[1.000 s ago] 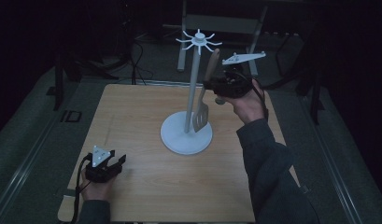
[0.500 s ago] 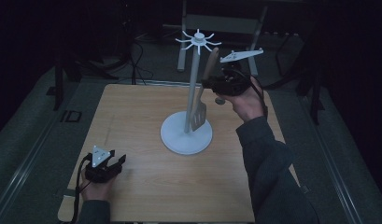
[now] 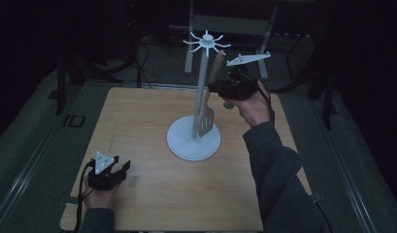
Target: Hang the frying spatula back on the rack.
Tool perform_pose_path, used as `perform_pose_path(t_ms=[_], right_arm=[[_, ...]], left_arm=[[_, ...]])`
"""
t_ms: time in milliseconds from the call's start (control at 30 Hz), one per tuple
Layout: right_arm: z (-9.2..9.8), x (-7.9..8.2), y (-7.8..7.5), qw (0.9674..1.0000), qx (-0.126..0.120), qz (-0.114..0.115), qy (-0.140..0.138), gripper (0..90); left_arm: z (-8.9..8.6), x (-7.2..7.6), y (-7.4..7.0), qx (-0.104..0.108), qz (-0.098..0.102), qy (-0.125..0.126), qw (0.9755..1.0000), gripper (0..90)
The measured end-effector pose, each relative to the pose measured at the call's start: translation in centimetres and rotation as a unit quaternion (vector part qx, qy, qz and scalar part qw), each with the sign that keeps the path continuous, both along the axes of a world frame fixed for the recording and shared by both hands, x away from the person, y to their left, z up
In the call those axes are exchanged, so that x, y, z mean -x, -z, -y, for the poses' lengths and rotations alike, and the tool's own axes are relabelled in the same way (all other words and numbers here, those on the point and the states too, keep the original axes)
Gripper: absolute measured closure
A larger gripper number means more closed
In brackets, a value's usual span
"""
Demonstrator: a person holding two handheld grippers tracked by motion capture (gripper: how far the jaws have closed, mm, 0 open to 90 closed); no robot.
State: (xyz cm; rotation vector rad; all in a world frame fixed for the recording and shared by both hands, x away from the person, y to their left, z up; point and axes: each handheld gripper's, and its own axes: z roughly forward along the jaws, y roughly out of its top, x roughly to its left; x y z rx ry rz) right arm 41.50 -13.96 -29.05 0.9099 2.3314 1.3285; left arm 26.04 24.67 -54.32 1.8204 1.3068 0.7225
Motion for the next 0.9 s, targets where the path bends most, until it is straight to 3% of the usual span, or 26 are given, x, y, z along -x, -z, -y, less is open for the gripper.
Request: perform_pose_path(t_ms=[400, 467, 767, 900], right_arm=[[0.7, 0.7, 0.0, 0.9994, -0.017, 0.023, 0.017, 50.4], [1.0, 1.0, 0.4, 0.9990, -0.024, 0.029, 0.026, 42.0], [2.5, 1.9, 1.4, 0.9981, -0.037, 0.032, 0.039, 30.9], [3.1, 2.3, 1.9, 0.9982, -0.031, 0.034, 0.039, 29.6]], left_arm=[[0.1, 0.0, 0.0, -0.001, 0.000, 0.001, 1.0000, 50.4], [0.1, 0.0, 0.0, -0.002, 0.000, 0.001, 1.0000, 50.4], [0.1, -0.1, 0.0, -0.003, 0.000, 0.001, 1.0000, 50.4], [0.1, -0.1, 0.1, -0.004, -0.001, 0.002, 1.0000, 50.4]])
